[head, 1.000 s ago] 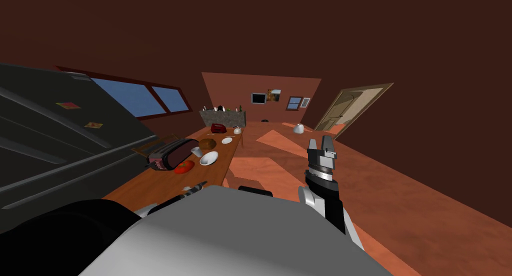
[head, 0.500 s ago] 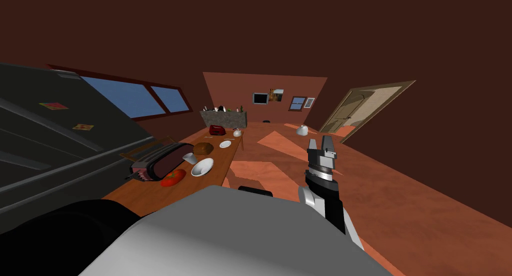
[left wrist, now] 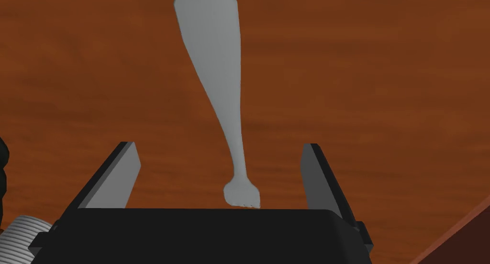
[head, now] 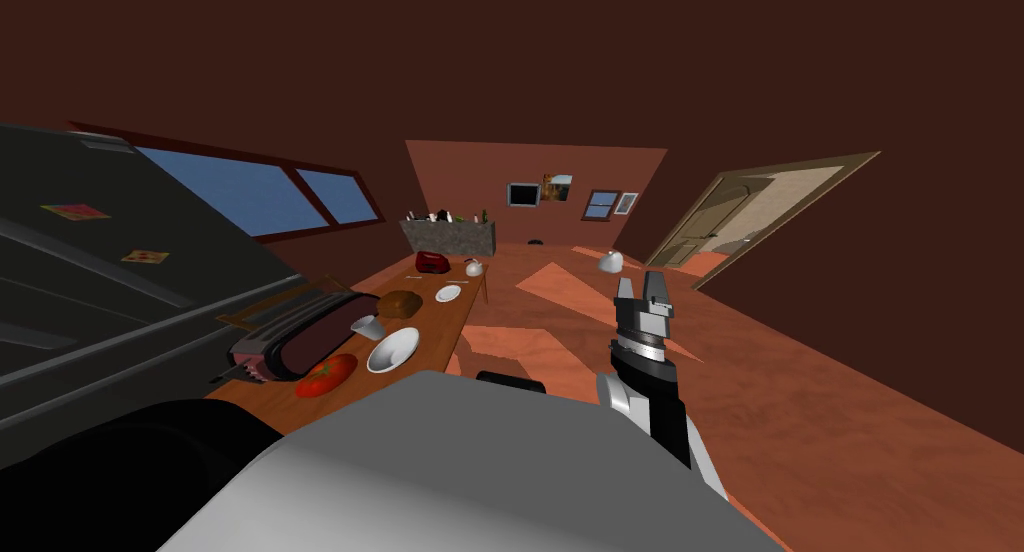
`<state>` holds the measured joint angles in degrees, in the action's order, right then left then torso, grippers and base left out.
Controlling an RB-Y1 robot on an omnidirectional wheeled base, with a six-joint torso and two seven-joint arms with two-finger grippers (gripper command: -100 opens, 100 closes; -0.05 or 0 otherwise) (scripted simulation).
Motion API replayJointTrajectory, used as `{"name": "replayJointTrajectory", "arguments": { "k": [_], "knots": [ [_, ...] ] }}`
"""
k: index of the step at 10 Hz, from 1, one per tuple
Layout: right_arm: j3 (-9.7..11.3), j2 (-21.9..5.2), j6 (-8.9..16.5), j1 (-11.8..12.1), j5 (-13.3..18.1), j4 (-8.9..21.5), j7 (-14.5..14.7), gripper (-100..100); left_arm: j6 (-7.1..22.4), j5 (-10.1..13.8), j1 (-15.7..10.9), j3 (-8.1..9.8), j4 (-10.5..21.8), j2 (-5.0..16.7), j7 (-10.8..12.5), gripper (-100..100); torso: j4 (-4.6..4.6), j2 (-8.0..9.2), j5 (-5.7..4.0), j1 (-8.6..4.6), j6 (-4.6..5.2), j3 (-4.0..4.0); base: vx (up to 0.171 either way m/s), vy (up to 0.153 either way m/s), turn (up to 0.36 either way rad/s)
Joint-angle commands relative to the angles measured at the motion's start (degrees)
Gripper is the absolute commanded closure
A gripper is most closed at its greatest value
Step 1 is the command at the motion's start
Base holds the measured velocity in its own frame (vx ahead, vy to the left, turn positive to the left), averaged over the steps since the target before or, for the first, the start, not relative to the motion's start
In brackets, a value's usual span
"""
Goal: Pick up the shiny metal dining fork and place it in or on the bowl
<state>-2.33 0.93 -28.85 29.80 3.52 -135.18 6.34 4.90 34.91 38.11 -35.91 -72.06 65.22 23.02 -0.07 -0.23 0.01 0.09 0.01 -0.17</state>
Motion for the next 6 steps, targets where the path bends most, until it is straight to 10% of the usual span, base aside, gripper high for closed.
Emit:
{"name": "replayJointTrajectory", "arguments": {
  "k": [1, 2, 6],
  "knots": [
    [0.0, 0.0, 0.0, 0.0, 0.0, 0.0, 0.0, 0, 0.0, 0.0, 0.0, 0.0, 0.0, 0.0, 0.0, 0, 0.0, 0.0, 0.0, 0.0, 0.0, 0.0, 0.012, 0.001, -0.002],
    [0.0, 0.0, 0.0, 0.0, 0.0, 0.0, 0.0, 0, 0.1, -0.7, -0.6, 0.21, 1.3, -1.7, -0.5, -100, 0.05, 0.2, 0.0, -0.02, -0.01, 0.12, 0.01, 0.021, -0.018],
    [0.0, 0.0, 0.0, 0.0, 0.0, 0.0, 0.0, 0, 0.4, -1.7, -1.5, 0.58, 3.2, -4.5, -1.2, -100, 0.09, 0.35, 0.04, 0.15, -0.01, 0.21, 0.003, 0.036, -0.016]
  ]
}}
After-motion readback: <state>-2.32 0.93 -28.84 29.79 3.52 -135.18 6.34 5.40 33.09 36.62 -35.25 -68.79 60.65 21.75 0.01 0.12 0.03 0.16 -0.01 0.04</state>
